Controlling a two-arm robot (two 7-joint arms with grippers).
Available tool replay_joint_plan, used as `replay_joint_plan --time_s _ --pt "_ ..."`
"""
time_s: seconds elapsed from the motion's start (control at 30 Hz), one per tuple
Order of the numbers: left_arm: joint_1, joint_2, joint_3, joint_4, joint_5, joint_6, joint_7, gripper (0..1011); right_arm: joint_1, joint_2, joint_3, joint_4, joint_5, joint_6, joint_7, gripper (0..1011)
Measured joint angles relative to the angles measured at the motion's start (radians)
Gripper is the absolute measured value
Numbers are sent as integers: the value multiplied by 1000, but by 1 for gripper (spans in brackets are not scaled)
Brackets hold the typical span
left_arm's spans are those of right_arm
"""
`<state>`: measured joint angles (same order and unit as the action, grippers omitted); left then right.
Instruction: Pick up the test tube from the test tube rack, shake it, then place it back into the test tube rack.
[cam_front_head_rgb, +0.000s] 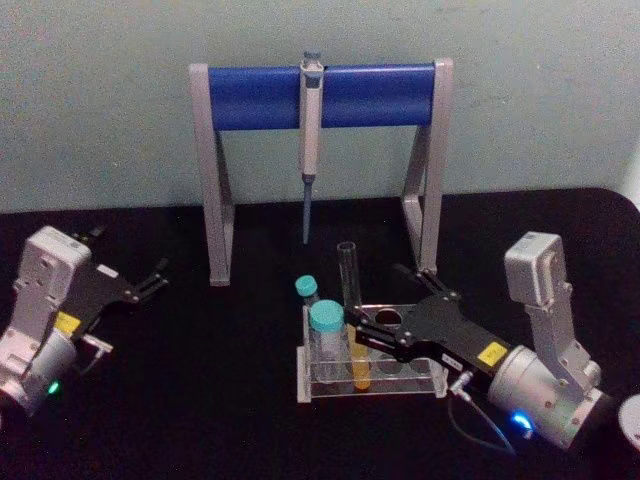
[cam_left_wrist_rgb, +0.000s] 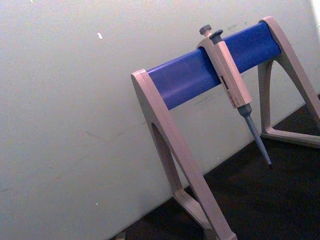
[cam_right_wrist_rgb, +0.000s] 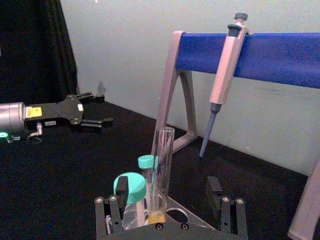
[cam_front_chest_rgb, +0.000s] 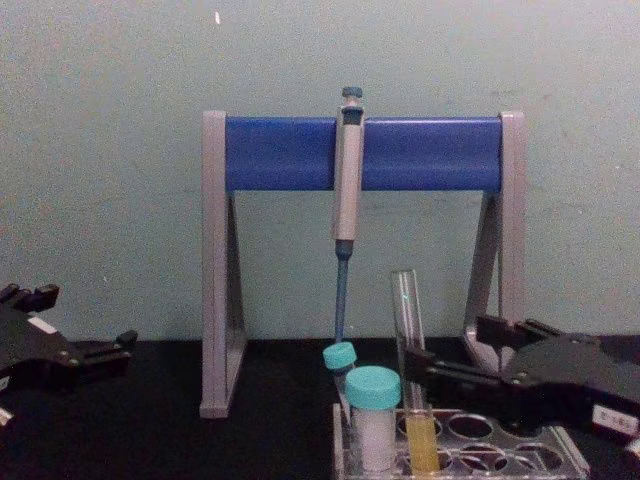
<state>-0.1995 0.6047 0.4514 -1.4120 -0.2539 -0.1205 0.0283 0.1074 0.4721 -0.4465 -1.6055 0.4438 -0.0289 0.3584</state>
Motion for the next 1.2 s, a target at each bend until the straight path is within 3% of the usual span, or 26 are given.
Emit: replay_joint_plan --time_s 0.43,1.2 --pt "0 0 0 0 0 0 0 1001 81 -62 -14 81 -37 25 57 1000" --pt "0 0 0 0 0 0 0 1002 87 -92 0 105 -46 51 86 1000"
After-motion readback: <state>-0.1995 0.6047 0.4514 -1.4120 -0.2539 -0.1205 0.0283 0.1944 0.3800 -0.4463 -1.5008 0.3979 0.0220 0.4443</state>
